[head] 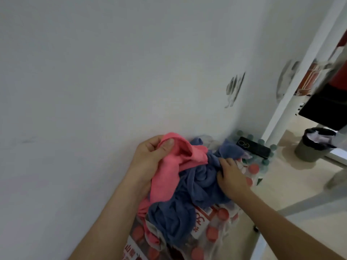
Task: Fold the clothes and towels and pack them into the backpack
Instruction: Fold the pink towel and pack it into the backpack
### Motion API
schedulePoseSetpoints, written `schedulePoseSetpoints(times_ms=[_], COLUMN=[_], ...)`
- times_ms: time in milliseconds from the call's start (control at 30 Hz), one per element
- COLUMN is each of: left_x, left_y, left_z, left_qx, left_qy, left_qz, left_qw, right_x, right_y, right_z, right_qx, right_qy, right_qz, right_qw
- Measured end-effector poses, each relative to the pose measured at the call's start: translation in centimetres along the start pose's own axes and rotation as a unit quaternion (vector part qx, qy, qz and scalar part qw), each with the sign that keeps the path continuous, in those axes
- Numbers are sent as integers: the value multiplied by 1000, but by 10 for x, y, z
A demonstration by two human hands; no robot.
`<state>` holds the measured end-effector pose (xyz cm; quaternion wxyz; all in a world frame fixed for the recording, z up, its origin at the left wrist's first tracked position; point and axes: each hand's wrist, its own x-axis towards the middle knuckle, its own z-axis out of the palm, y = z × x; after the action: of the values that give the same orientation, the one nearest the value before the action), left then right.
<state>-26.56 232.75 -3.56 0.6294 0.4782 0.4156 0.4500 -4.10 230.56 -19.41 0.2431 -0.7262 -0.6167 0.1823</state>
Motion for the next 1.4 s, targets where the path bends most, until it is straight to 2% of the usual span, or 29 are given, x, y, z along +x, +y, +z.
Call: schedulePoseSetpoints(times_ms=[100,200,233,300,367,400,433,467,500,533,567,633,700,733,800,833,900,933,1000,1067,1100,1133,1233,1267,1333,1400], left_x=[4,9,11,13,18,20,21,22,20,18,15,11,5,2,-10,-15,-26,-33,-41,-41,-42,-42,-39,-40,-47,-60], left_y=[13,27,34,51,67,74,78,81,82,82,82,83,90,94,105,110,115,117,112,95,86,79,81,87,99,111], left_z=[26,52,61,78,91,95,98,100,102,104,107,108,106,103,93,87,71,60,41,30,29,30,26,22,21,30], left_qx=[-33,-23,-23,-31,-36,-36,-35,-32,-28,-29,-33,-43,-54,-57,-52,-39,33,120,335,514,565,579,502,464,377,279], left_qy=[41,90,101,121,139,141,140,133,119,100,84,74,84,82,58,51,56,70,68,54,60,82,214,240,238,197], left_qz=[-6,6,13,35,59,68,70,63,51,37,26,22,41,55,91,110,152,180,198,152,145,157,222,239,280,299], left_qw=[999,996,995,992,988,987,987,989,991,994,996,996,994,993,993,992,986,974,919,842,810,796,808,818,850,891], right_x=[13,22,22,20,18,16,14,11,10,11,15,24,33,35,33,32,32,31,30,27,24,20,9,6,-2,-15], right_y=[3,3,5,6,1,-7,-20,-39,-57,-72,-83,-99,-103,-101,-98,-95,-99,-105,-125,-155,-171,-186,-211,-208,-196,-184], right_z=[-30,-65,-70,-74,-88,-101,-117,-134,-147,-156,-156,-142,-122,-114,-107,-111,-126,-134,-150,-164,-170,-178,-194,-194,-190,-180], right_qx=[-31,-24,-29,-79,-80,-8,111,267,399,473,497,460,373,322,319,373,529,578,618,630,629,613,503,477,473,479], right_qy=[-110,-278,-305,-290,-223,-205,-208,-229,-247,-245,-222,-129,-61,-59,-101,-131,-192,-207,-212,-196,-196,-201,-187,-181,-205,-277], right_qz=[-16,-22,-29,-56,-75,-64,-50,-45,-56,-79,-105,-116,-112,-114,-92,-55,26,30,-5,-49,-69,-99,-207,-219,-196,-176], right_qw=[993,960,951,952,969,977,971,935,881,842,832,871,919,938,938,917,826,789,757,750,750,758,818,832,834,814])
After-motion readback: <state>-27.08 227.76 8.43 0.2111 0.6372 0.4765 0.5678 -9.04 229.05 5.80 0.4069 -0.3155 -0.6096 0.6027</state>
